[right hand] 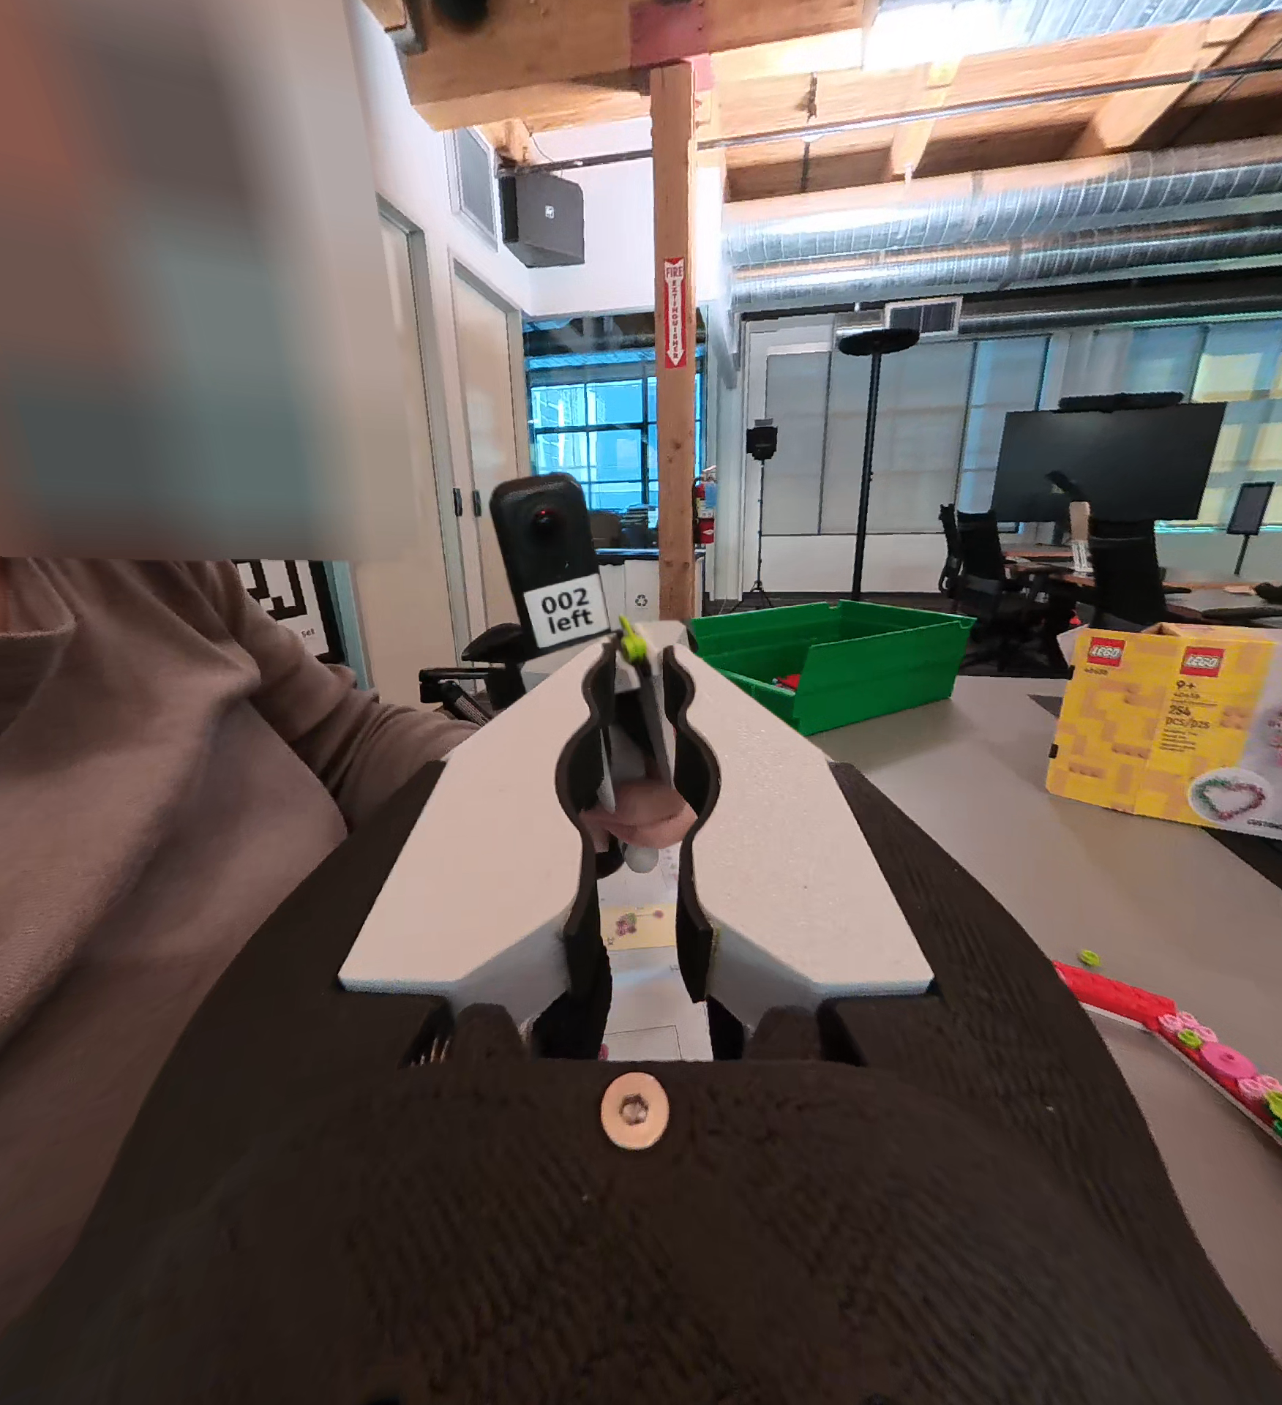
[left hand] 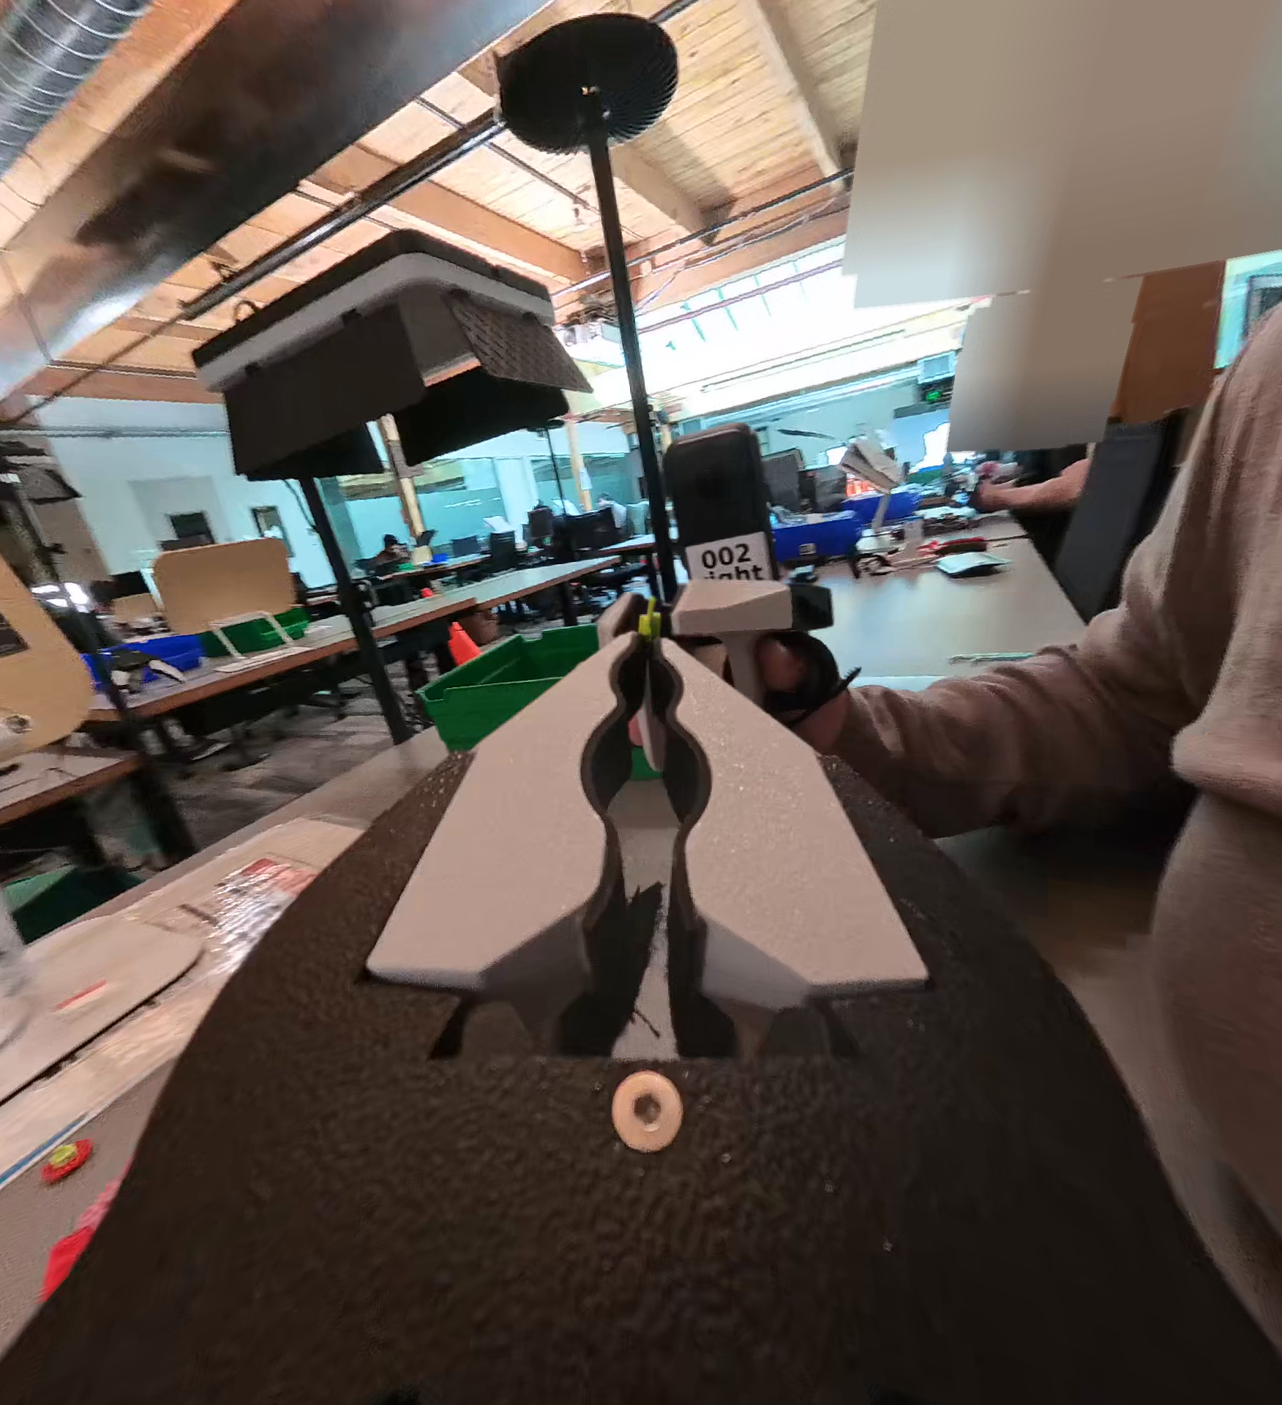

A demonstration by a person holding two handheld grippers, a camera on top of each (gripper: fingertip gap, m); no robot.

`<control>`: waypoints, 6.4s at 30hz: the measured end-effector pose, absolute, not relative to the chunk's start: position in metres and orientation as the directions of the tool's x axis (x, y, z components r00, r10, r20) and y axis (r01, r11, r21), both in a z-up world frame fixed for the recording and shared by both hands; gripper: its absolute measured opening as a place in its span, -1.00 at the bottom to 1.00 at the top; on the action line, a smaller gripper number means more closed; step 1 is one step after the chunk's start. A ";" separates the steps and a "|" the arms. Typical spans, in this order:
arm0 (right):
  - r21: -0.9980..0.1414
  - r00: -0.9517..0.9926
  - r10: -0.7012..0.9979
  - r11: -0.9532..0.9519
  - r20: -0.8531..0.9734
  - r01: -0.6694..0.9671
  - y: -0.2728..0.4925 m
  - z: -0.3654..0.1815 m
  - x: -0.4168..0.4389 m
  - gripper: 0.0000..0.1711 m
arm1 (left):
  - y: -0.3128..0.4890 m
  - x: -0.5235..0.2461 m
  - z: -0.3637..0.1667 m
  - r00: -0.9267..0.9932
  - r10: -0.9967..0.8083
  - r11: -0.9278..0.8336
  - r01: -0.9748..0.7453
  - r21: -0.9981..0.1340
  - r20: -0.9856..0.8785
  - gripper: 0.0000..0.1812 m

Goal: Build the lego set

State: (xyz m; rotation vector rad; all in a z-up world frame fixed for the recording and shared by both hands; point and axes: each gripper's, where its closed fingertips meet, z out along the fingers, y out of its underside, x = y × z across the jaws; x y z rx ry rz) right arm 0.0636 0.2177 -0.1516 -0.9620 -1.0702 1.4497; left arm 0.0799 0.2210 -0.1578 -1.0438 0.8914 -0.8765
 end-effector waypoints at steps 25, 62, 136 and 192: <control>-0.309 -0.076 0.729 0.378 0.680 0.873 0.331 -0.338 0.152 -0.97 | 0.300 0.000 -0.204 0.726 -0.669 0.172 -0.055 -0.984 -0.158 -0.61; -0.758 0.476 0.590 0.503 0.652 0.416 0.364 -0.254 0.166 -0.72 | 0.322 -0.054 -0.213 0.849 -0.434 0.327 -0.163 -0.931 -0.302 -0.76; -0.920 0.236 0.901 0.309 0.364 0.240 0.311 -0.272 0.141 -0.76 | 0.343 0.086 -0.304 0.614 -0.774 -0.257 -0.531 -0.807 -0.157 -0.15; -0.814 0.088 0.996 -0.065 -0.017 0.577 0.318 -0.338 0.158 -0.71 | 0.329 0.116 -0.328 0.438 -0.898 -0.229 -0.530 -0.817 -0.033 -0.54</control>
